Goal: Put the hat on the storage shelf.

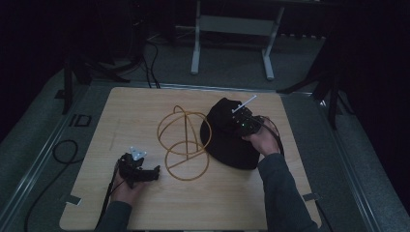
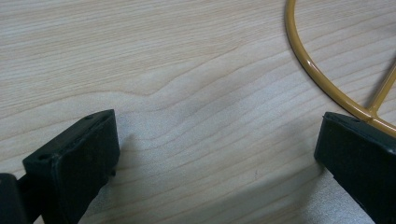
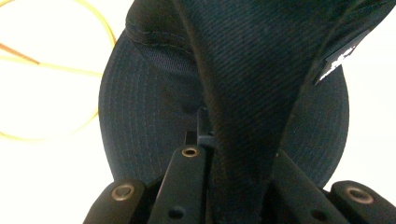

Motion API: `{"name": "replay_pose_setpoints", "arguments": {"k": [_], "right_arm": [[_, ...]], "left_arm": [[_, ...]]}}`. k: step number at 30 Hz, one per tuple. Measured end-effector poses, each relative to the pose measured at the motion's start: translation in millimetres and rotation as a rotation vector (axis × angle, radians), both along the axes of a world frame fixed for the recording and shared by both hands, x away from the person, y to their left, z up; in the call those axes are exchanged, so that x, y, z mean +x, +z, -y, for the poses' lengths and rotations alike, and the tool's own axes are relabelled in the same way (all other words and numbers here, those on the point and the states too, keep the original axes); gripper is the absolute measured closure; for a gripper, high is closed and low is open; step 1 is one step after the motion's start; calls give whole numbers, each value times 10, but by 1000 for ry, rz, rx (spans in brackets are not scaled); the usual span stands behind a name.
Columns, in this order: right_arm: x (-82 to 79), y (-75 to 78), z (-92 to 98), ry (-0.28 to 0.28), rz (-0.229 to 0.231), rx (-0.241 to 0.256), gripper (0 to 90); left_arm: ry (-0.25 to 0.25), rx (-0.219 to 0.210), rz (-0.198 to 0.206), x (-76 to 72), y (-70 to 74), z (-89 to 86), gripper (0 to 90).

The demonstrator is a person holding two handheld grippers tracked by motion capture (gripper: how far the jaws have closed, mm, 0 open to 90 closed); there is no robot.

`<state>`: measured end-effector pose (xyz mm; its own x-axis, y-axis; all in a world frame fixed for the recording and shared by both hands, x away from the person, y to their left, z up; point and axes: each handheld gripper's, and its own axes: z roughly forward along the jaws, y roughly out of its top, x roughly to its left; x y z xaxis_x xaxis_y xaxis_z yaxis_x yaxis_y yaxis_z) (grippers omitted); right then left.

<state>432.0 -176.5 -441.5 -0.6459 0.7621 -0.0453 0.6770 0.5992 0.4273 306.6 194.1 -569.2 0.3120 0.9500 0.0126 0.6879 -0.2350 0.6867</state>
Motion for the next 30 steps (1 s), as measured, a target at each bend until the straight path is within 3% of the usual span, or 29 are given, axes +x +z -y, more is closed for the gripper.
{"name": "replay_pose_setpoints", "arguments": {"k": [16,30], "right_arm": [[-82,187,2,35,63,-6,877],[-169,341,0,68,92,-30,877]], "left_arm": [[1,-1,1,0,-1,1,3],[0,1,1,1,0,0,3]]}}
